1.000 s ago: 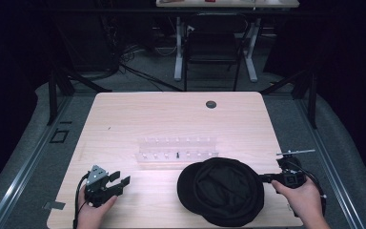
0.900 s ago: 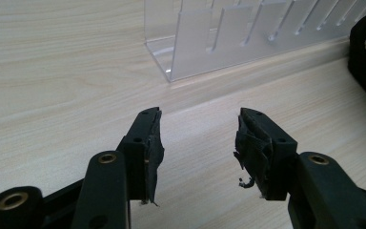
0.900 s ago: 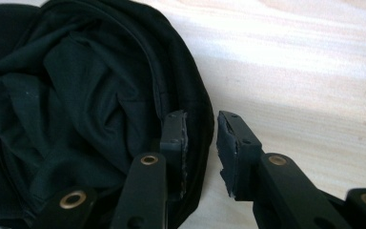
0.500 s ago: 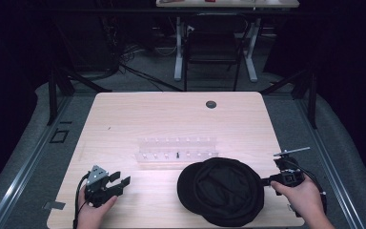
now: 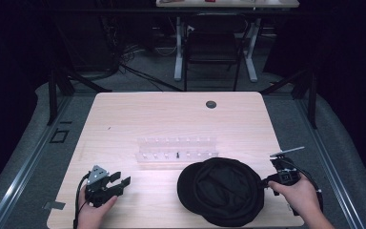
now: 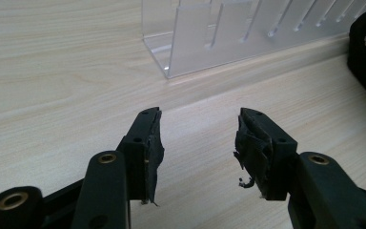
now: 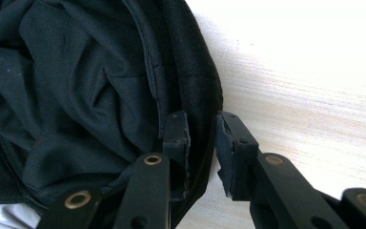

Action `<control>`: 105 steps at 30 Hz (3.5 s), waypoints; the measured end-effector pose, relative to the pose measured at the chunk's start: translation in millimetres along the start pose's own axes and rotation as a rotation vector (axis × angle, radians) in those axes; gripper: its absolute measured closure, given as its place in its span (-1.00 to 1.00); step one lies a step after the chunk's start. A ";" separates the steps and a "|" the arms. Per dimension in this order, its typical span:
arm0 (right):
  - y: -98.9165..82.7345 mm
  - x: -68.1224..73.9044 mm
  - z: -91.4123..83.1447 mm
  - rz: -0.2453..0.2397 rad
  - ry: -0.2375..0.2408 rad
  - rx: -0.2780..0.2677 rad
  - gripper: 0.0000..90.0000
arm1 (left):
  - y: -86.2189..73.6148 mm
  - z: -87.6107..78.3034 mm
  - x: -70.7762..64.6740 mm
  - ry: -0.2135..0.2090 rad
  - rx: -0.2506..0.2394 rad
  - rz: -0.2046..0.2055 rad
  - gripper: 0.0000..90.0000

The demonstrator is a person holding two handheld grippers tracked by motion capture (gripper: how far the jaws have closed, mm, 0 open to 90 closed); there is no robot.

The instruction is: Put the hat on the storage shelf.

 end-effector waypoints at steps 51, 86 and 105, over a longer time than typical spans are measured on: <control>12.7 46.3 -59.3 0.031 0.333 -0.036 0.97 | -1.8 1.9 1.1 0.004 0.011 -0.009 0.13; 31.8 110.4 -112.8 -0.002 0.580 -0.119 0.97 | -0.8 0.8 1.5 0.008 0.003 -0.014 0.14; 45.4 120.2 -143.0 -0.020 0.616 -0.196 0.98 | -0.9 1.4 1.6 0.008 0.003 -0.018 0.14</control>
Point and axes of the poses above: each handheld gripper's, and its own axes: z roughly forward along the jaws, y roughly out of its top, x roughly to its left, the point moved 9 cm from there along z, roughly forward along the jaws, and after that the axes turned 2 degrees about -y, right-handed, at the moved point
